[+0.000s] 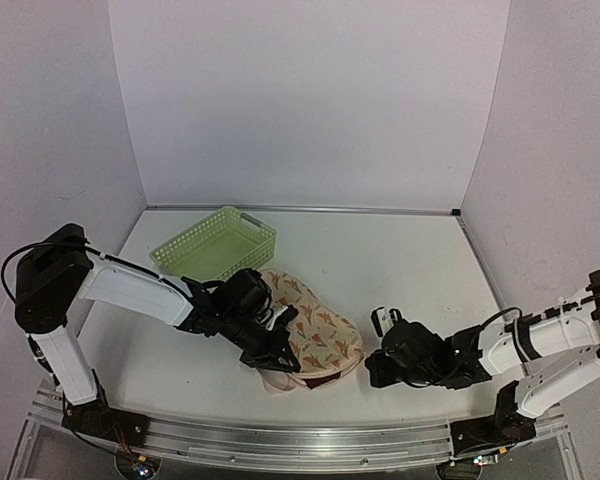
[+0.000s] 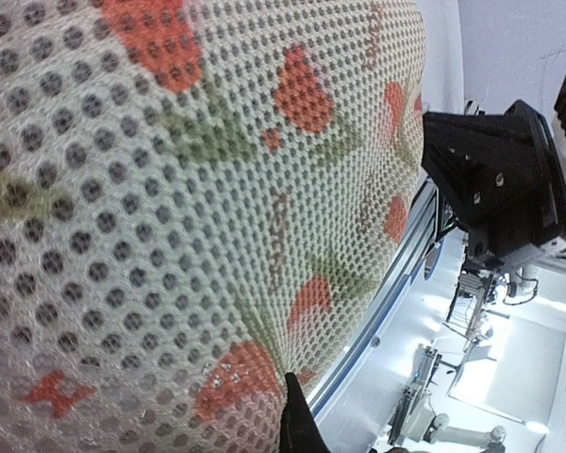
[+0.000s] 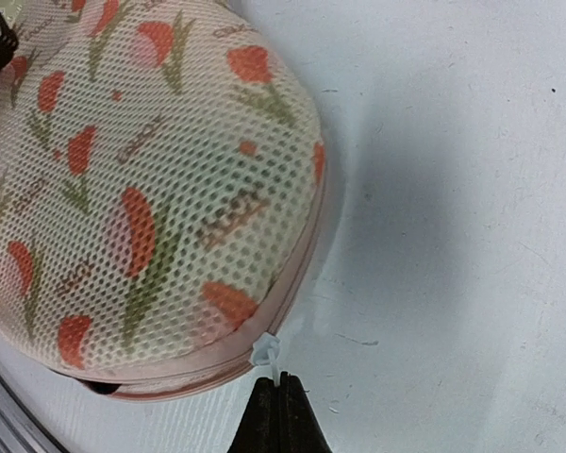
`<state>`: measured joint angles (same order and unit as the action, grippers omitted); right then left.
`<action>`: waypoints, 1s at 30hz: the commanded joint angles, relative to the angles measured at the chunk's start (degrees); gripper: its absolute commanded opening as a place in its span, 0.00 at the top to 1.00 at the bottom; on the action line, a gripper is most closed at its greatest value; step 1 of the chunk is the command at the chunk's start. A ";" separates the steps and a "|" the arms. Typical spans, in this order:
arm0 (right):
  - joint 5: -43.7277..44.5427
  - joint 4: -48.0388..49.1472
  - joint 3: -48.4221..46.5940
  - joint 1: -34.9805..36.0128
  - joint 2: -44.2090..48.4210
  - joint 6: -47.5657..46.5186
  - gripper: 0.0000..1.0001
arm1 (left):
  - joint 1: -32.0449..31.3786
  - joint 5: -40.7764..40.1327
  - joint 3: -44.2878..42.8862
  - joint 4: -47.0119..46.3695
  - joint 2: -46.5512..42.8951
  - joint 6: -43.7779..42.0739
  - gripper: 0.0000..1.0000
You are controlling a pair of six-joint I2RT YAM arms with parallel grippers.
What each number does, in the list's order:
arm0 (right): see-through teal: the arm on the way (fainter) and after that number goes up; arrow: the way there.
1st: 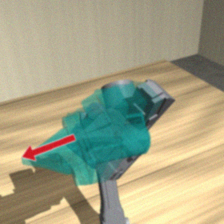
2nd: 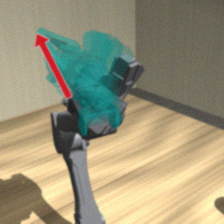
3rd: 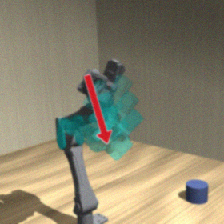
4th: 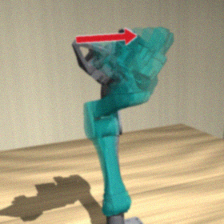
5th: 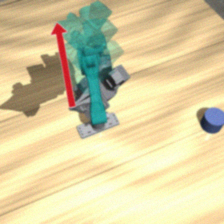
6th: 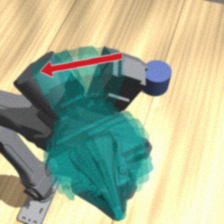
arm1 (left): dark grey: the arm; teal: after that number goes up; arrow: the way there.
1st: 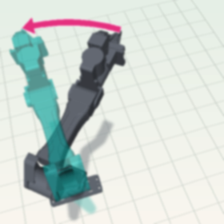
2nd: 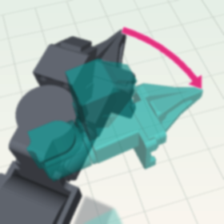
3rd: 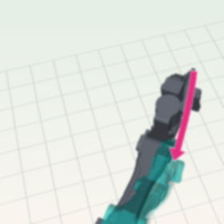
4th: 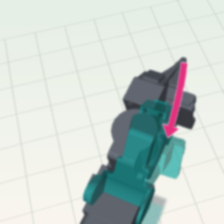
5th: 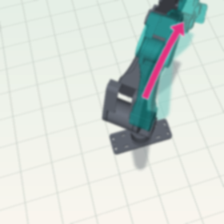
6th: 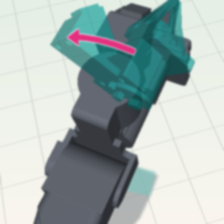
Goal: Unzip the laundry bag and remove the bra
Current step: Unzip the zipper of the laundry bag, then move the laundry bag to the center of the board.
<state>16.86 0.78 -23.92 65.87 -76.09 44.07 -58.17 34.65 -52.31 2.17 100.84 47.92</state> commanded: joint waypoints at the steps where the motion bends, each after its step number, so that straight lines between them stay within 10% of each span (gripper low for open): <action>1: 1.25 -2.98 -1.17 -3.48 1.71 -1.75 1.00 | 0.08 2.56 -0.10 6.25 -3.36 -6.53 1.00; 30: -9.38 -5.00 -11.67 -13.14 -4.27 -20.34 1.00 | -0.10 0.44 -2.59 11.60 -1.85 -11.56 1.00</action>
<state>6.35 -4.69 -34.89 53.69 -80.34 21.08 -58.15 35.66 -52.42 10.57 98.48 35.97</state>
